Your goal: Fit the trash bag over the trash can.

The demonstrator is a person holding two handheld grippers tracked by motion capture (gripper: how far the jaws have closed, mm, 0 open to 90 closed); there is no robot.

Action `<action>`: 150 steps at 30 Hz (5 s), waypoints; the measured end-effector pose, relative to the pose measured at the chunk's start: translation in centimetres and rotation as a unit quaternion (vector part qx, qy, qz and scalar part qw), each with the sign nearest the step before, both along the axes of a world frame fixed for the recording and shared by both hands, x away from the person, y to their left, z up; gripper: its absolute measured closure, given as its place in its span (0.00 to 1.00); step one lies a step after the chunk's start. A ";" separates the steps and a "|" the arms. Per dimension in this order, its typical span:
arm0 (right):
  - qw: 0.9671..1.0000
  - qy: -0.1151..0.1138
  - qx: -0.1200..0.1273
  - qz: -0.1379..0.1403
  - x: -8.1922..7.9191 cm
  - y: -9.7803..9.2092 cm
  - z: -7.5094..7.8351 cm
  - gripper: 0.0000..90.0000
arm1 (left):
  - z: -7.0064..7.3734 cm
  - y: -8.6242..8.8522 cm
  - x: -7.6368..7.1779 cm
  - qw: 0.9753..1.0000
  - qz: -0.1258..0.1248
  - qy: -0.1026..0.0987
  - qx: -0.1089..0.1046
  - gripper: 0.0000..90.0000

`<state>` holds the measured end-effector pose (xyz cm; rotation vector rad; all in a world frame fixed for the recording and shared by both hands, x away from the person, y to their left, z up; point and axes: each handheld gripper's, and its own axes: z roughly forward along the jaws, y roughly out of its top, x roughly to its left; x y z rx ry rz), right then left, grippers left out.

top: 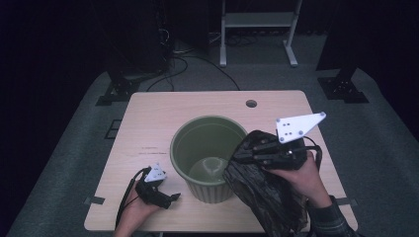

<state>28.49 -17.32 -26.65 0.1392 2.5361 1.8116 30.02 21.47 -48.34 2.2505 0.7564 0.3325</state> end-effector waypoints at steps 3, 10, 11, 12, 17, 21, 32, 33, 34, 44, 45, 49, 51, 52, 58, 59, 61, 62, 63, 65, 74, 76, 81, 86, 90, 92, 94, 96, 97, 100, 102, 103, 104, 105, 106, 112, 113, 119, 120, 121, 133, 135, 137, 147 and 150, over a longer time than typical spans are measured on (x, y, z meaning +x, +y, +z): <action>1.000 -0.002 -0.003 0.013 0.6 1.5 0.8 0.99 | 0.0 0.0 0.0 1.000 0.000 0.000 0.000 0.00; 0.999 0.008 0.003 0.050 2.1 5.0 2.2 0.99 | 0.0 0.0 0.0 1.000 -0.001 0.000 -0.001 0.00; 0.998 0.010 0.003 0.054 2.4 5.5 2.3 0.99 | 0.0 0.0 0.0 1.000 -0.001 0.000 -0.001 0.00; 0.998 0.012 0.003 0.060 2.6 6.2 2.3 0.99 | 0.0 0.0 0.0 1.000 -0.002 0.000 -0.001 0.00; 0.997 0.022 0.002 0.079 3.5 9.0 2.4 0.99 | 0.0 0.0 0.0 1.000 -0.003 -0.001 -0.001 0.00; 0.995 0.031 0.010 0.094 4.2 11.2 2.7 0.99 | 0.0 0.0 0.0 1.000 -0.003 -0.001 -0.001 0.00; 0.991 0.060 0.001 0.123 5.0 16.6 2.0 0.99 | 0.0 0.0 0.0 1.000 -0.005 -0.001 0.000 0.00; 0.990 0.062 -0.002 0.123 5.1 16.8 1.9 0.99 | 0.0 0.0 0.0 1.000 -0.006 -0.001 0.000 0.00; 0.991 0.066 -0.003 0.121 5.2 16.8 1.8 0.99 | 0.0 0.0 0.0 1.000 -0.006 -0.001 0.000 0.00; 0.995 0.084 -0.029 0.053 6.2 13.5 1.0 0.98 | 0.0 0.0 0.0 1.000 -0.006 -0.001 0.000 0.00; 0.995 0.088 -0.032 0.046 6.3 13.0 0.9 0.98 | 0.0 0.0 0.0 1.000 -0.006 -0.001 0.000 0.00; 0.995 0.088 -0.034 0.018 6.8 10.9 0.6 0.98 | 0.0 0.0 0.0 1.000 -0.006 -0.001 0.000 0.00; 0.996 0.084 -0.038 0.003 6.9 9.9 0.5 0.97 | 0.0 0.0 0.0 1.000 -0.007 0.000 0.001 0.00; 0.996 0.083 -0.040 -0.007 7.0 9.3 0.5 0.97 | 0.0 0.0 0.0 1.000 -0.006 0.000 0.000 0.00; 0.994 0.064 -0.063 -0.066 7.5 6.7 0.1 0.97 | 0.0 0.0 0.0 1.000 -0.007 -0.001 0.001 0.00; 0.993 0.059 -0.069 -0.074 7.6 6.4 0.0 0.97 | 0.0 0.0 0.0 1.000 -0.007 0.000 0.001 0.00; 0.991 0.055 -0.082 -0.093 8.1 5.5 -0.3 0.96 | 0.0 0.0 0.0 1.000 -0.007 0.000 0.001 0.00; 0.990 0.055 -0.083 -0.099 8.3 5.3 -0.4 0.96 | 0.0 0.0 0.0 1.000 -0.007 0.000 0.001 0.00; 0.989 0.053 -0.088 -0.107 8.5 5.0 -0.6 0.96 | 0.0 0.0 0.0 1.000 -0.007 0.000 0.001 0.00; 0.988 0.051 -0.095 -0.114 9.0 4.5 -0.9 0.95 | 0.0 0.0 0.0 1.000 -0.007 0.000 0.001 0.00; 0.985 0.051 -0.091 -0.138 9.9 4.1 -2.1 0.69 | 0.0 0.0 0.0 1.000 -0.007 0.000 0.001 0.00; 0.984 0.048 -0.086 -0.147 9.8 3.9 -1.9 0.64 | 0.0 0.0 0.0 1.000 -0.007 0.000 0.001 0.00; 0.983 0.044 -0.074 -0.164 9.2 2.6 -1.3 0.50 | 0.0 0.0 0.0 1.000 -0.007 0.000 0.001 0.00; 0.981 0.043 -0.065 -0.178 8.2 0.7 -1.3 0.45 | 0.0 0.0 0.0 1.000 -0.006 0.000 0.001 0.00; 0.980 0.043 -0.048 -0.189 7.3 -1.4 -1.6 0.43 | 0.0 0.0 0.0 1.000 -0.006 -0.001 0.001 0.00; 0.979 0.046 -0.039 -0.193 6.9 -2.4 -1.7 0.43 | 0.0 0.0 0.0 1.000 -0.006 -0.001 0.001 0.00; 0.978 0.046 -0.033 -0.200 6.3 -3.5 -1.9 0.43 | 0.0 0.0 0.0 1.000 -0.006 -0.001 0.001 0.00; 0.977 0.046 -0.028 -0.205 5.8 -4.4 -2.1 0.43 | 0.0 0.0 0.0 1.000 -0.006 0.000 0.001 0.00; 0.977 0.045 -0.027 -0.209 5.6 -4.8 -2.2 0.43 | 0.0 0.0 0.0 1.000 -0.006 0.000 0.001 0.00; 0.974 0.043 -0.023 -0.222 5.0 -6.2 -2.6 0.43 | 0.0 0.0 0.0 1.000 -0.006 0.000 0.001 0.00; 0.972 0.044 -0.015 -0.230 4.5 -7.3 -2.9 0.43 | 0.0 0.0 0.0 1.000 -0.005 0.000 0.002 0.00; 0.972 0.043 -0.014 -0.232 4.3 -7.6 -3.0 0.43 | 0.0 0.0 0.0 1.000 -0.005 0.000 0.002 0.00; 0.971 0.044 -0.013 -0.236 4.2 -8.0 -3.2 0.43 | 0.0 0.0 0.0 1.000 -0.005 0.000 0.002 0.00; 0.970 0.044 -0.012 -0.240 4.0 -8.4 -3.3 0.43 | 0.0 0.0 0.0 1.000 -0.005 0.000 0.001 0.00; 0.968 0.044 -0.014 -0.245 3.8 -8.7 -3.4 0.43 | 0.0 0.0 0.0 1.000 -0.005 0.000 0.002 0.00; 0.961 0.046 -0.016 -0.273 4.2 -10.6 -3.9 0.40 | 0.0 0.0 -0.1 1.000 -0.004 0.000 0.002 0.00; 0.960 0.047 -0.017 -0.276 4.4 -10.8 -3.9 0.39 | 0.0 0.0 -0.1 1.000 -0.004 0.000 0.002 0.00; 0.957 0.068 -0.032 -0.279 6.3 -11.2 -5.1 0.44 | 0.0 0.0 -0.1 1.000 -0.004 0.000 0.001 0.00; 0.959 0.076 -0.037 -0.270 6.6 -11.1 -5.3 0.51 | 0.0 0.0 -0.1 1.000 -0.004 0.000 0.002 0.00; 0.961 0.080 -0.038 -0.263 6.8 -10.9 -5.6 0.62 | 0.0 0.0 -0.1 1.000 -0.004 0.000 0.002 0.00; 0.970 0.064 -0.050 -0.231 8.4 -7.1 -5.3 1.00 | 0.0 0.0 -0.2 1.000 -0.015 0.001 -0.001 0.00; 0.971 0.058 -0.045 -0.228 8.8 -6.4 -4.9 1.00 | 0.0 0.0 -0.2 1.000 -0.016 0.001 -0.002 0.00; 0.972 0.055 -0.041 -0.225 9.2 -5.7 -4.5 1.00 | 0.0 0.0 -0.2 1.000 -0.016 0.001 -0.003 0.00; 0.977 0.043 -0.037 -0.206 11.8 -1.3 -2.7 1.00 | 0.0 0.1 -0.2 1.000 -0.020 0.002 -0.002 0.00; 0.978 0.045 -0.034 -0.203 12.6 -0.1 -2.7 1.00 | 0.0 0.2 -0.2 1.000 -0.020 0.001 -0.002 0.00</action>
